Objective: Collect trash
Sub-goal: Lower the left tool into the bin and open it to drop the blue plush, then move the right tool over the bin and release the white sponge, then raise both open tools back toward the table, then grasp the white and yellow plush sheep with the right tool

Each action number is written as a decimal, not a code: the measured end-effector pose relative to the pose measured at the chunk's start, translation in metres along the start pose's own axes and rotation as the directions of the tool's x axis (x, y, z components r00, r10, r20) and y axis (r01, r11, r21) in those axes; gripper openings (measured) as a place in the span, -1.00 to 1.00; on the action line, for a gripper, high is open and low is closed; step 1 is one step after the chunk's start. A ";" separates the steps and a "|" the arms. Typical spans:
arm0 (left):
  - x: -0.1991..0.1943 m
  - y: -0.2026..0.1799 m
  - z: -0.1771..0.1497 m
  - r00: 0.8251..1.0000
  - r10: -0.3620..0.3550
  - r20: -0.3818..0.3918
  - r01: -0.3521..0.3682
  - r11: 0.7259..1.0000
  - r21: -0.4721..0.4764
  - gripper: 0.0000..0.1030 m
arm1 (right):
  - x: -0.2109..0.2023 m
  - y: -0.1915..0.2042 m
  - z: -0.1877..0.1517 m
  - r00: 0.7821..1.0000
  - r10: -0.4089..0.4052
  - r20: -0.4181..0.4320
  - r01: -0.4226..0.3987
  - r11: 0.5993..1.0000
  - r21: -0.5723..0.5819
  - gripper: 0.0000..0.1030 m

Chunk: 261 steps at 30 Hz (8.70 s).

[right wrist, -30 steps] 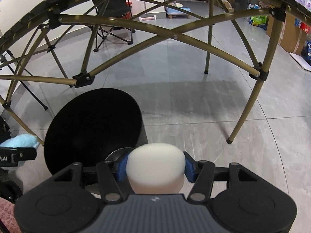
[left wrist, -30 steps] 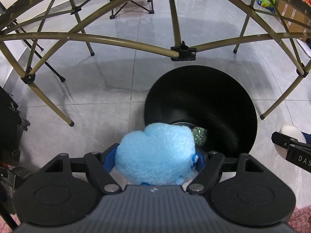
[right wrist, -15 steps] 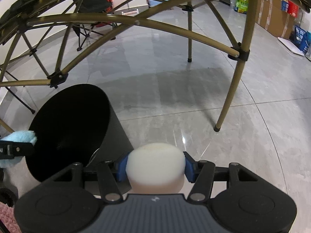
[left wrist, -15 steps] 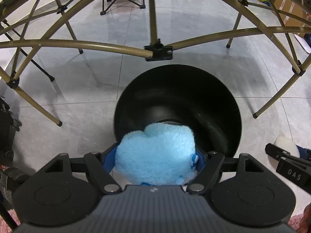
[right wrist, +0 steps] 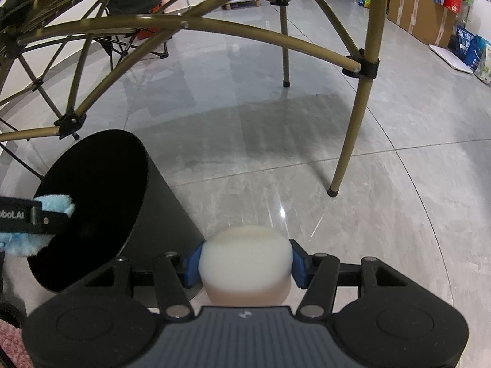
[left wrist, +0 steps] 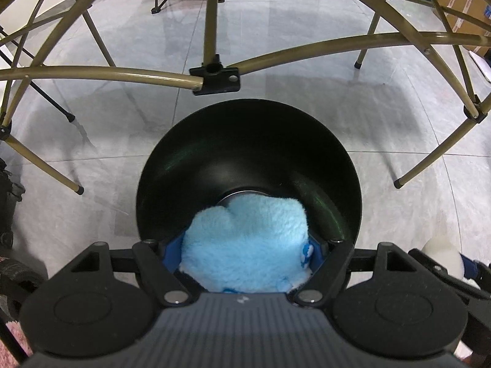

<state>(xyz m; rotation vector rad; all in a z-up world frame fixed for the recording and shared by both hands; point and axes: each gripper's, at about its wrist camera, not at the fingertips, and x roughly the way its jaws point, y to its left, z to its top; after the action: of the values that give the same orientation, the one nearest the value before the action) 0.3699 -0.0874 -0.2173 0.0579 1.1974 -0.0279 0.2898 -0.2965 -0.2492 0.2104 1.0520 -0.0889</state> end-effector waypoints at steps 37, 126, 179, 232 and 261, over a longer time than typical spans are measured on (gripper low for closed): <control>0.007 -0.003 0.001 0.999 0.028 -0.036 -0.029 0.999 -0.037 1.00 | 0.000 -0.002 0.000 1.000 0.000 0.001 0.000 1.000 -0.001 0.08; -0.021 0.183 -0.033 0.988 0.154 0.021 -0.143 0.954 -0.262 1.00 | 0.026 0.186 0.026 0.992 0.109 -0.068 -0.122 0.966 -0.229 1.00; -0.162 0.154 -0.013 0.901 0.158 0.404 -0.057 0.967 -0.250 1.00 | -0.141 0.137 0.083 0.869 0.268 0.416 -0.181 0.954 -0.237 1.00; -0.156 0.139 0.123 0.876 0.085 0.474 0.020 0.977 -0.212 1.00 | -0.045 0.177 0.307 0.891 0.308 0.333 -0.057 0.805 -0.591 0.11; -0.154 0.107 0.247 0.935 -0.029 0.353 0.133 0.952 -0.275 1.00 | -0.095 0.087 0.255 0.774 0.269 0.574 -0.145 0.957 -0.253 -0.05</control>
<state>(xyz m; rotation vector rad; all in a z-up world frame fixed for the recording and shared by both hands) 0.5490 0.0035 0.0189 -0.2524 0.8397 0.0664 0.4748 -0.2692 -0.0332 0.1052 0.3816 0.1454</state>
